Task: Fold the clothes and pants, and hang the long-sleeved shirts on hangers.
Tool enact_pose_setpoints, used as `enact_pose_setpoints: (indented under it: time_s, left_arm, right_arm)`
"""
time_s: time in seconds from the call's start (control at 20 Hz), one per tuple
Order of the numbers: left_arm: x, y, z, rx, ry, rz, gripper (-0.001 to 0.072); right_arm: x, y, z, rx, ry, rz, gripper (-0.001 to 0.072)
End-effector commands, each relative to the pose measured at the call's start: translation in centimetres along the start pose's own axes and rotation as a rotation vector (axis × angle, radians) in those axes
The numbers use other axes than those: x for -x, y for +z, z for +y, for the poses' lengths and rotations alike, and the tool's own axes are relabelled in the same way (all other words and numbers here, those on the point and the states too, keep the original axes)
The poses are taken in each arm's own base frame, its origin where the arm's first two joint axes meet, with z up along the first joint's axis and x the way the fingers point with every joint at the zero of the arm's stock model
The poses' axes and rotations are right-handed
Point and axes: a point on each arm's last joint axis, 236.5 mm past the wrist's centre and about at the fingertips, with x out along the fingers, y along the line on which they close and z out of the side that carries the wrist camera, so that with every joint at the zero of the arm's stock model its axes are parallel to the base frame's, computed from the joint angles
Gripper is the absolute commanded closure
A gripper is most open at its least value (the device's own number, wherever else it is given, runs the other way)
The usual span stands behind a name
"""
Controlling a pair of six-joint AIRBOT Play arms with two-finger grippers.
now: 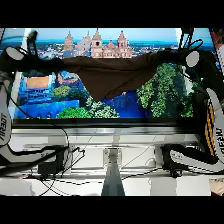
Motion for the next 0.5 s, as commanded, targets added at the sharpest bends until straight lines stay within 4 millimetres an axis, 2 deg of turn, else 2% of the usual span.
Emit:
enact_pose_setpoints:
  time_s: [0.0,0.1,0.2,0.3,0.45]
  left_arm:
    - [-3.5,-7.2,-4.7,0.142,-0.204,0.240,0.0013]
    - [-5.5,-10.5,-7.2,0.169,-0.281,0.314,0.0013]
    - [-7.1,-13.2,-8.5,0.165,-0.290,0.384,0.0013]
    - [-8.5,-14.5,-9.5,0.141,-0.283,0.413,0.0013]
    - [-10.2,-15.0,-11.7,0.119,-0.291,0.404,0.0013]
  right_arm:
    - [0.0,0.0,0.1,-0.008,0.006,0.001,0.0699]
    - [0.0,0.0,0.1,-0.007,0.006,0.001,0.0699]
    - [0.0,0.0,0.1,-0.007,0.006,0.001,0.0699]
    - [0.0,0.0,0.1,-0.007,0.006,0.000,0.0699]
    - [0.0,0.0,0.1,-0.007,0.006,0.001,0.0699]
